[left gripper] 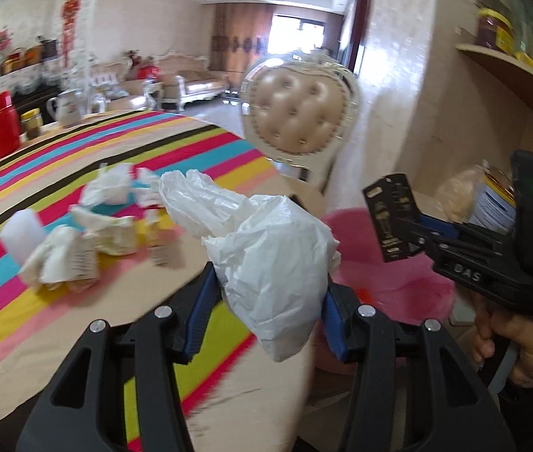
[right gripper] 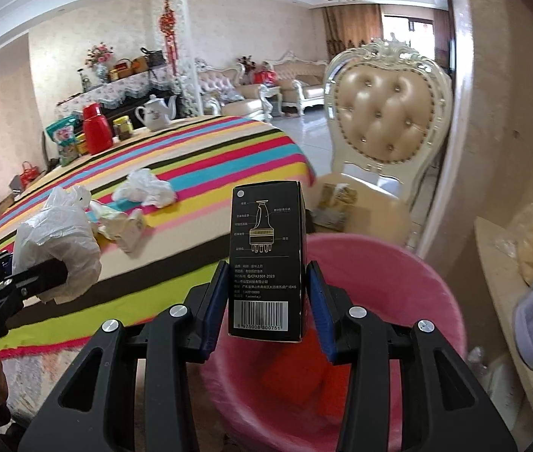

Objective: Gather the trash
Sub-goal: 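Carry tissue and black box to the bin and open both grippers, then move both tools back over the table toward the remaining trash, then grasp the white foam block with the left gripper while the right gripper grasps the tan tube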

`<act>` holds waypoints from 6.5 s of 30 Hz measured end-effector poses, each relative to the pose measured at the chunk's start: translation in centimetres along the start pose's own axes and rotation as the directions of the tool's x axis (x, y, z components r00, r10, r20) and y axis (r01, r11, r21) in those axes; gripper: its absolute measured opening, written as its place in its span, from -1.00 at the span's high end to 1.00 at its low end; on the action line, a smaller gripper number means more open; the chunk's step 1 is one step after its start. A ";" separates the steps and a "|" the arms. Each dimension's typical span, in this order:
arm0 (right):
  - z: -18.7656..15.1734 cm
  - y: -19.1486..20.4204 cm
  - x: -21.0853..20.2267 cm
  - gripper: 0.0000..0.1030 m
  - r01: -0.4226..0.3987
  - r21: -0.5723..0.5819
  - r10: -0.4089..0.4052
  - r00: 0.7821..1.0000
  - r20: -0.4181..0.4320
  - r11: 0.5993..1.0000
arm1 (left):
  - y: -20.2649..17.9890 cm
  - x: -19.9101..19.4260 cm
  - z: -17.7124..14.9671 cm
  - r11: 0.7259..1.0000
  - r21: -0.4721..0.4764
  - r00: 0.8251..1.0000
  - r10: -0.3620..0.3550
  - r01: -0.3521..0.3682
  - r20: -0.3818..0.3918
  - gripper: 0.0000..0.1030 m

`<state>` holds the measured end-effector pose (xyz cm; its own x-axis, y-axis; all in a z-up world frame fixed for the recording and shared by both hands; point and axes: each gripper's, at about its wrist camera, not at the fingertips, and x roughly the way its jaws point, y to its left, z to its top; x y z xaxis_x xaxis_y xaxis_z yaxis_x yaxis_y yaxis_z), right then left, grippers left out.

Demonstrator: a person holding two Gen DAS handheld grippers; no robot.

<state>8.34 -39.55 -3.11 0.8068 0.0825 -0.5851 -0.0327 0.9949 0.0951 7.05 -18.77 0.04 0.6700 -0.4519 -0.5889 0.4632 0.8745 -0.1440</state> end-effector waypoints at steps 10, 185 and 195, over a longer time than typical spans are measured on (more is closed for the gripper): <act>-1.0 -2.9 0.0 0.22 0.082 0.023 -0.081 0.996 -0.023 0.996 | -3.5 3.2 0.6 0.994 0.061 0.995 -0.090 0.092 -0.031 0.02; 3.2 20.7 18.5 -0.18 -0.229 -0.196 0.177 0.952 -0.251 0.953 | 31.2 -1.5 -0.2 0.859 -0.411 0.950 0.307 -0.305 -0.062 -0.23; 3.3 21.6 19.2 0.48 -0.248 -0.207 0.185 0.941 -0.282 0.947 | 31.6 -3.1 -0.9 0.852 -0.425 0.947 0.318 -0.306 -0.046 -0.23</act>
<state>25.10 -16.71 -9.60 0.5872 0.2777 -0.7603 -0.3528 0.9332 0.0684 19.07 10.41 -3.36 0.7553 -0.1422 -0.6397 -0.0569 0.9583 -0.2802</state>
